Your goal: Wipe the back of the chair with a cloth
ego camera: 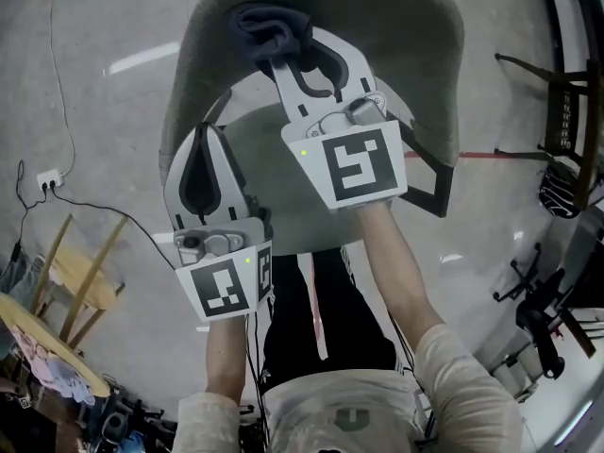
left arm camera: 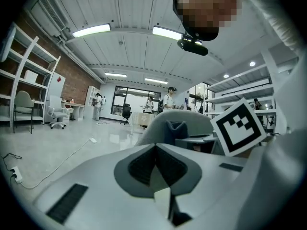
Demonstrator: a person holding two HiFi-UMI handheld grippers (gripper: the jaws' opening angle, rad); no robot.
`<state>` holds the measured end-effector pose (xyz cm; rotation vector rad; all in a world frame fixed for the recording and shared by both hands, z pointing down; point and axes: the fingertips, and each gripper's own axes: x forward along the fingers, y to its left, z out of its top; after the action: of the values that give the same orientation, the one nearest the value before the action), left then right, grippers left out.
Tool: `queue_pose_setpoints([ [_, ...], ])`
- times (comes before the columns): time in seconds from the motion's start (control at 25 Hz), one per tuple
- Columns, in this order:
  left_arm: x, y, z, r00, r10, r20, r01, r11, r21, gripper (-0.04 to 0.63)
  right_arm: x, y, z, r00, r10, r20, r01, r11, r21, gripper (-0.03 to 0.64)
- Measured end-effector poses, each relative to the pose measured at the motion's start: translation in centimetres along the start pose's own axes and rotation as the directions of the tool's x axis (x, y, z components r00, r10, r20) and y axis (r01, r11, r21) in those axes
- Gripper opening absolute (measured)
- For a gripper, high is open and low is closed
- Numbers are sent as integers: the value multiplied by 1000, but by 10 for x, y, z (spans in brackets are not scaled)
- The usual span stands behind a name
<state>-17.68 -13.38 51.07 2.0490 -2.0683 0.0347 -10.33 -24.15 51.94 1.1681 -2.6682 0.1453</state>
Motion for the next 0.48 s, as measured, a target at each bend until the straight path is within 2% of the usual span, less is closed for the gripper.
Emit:
queue_pose_setpoints([
  [0.2,11,-18,-10,999,-37,-27,37,999,-9,15,-22,-47,-11,990,-141,-8,141,988,58,57],
  [0.32,16,-36,-14,998,-62,-33,62,998,-3,15,-39,-69,-17,980,-197,-11,197,977,81,57],
  [0.48,26,-62,-20,991,-126,-46,126,992,15,15,-69,-100,-23,957,-290,-19,290,951,110,57],
])
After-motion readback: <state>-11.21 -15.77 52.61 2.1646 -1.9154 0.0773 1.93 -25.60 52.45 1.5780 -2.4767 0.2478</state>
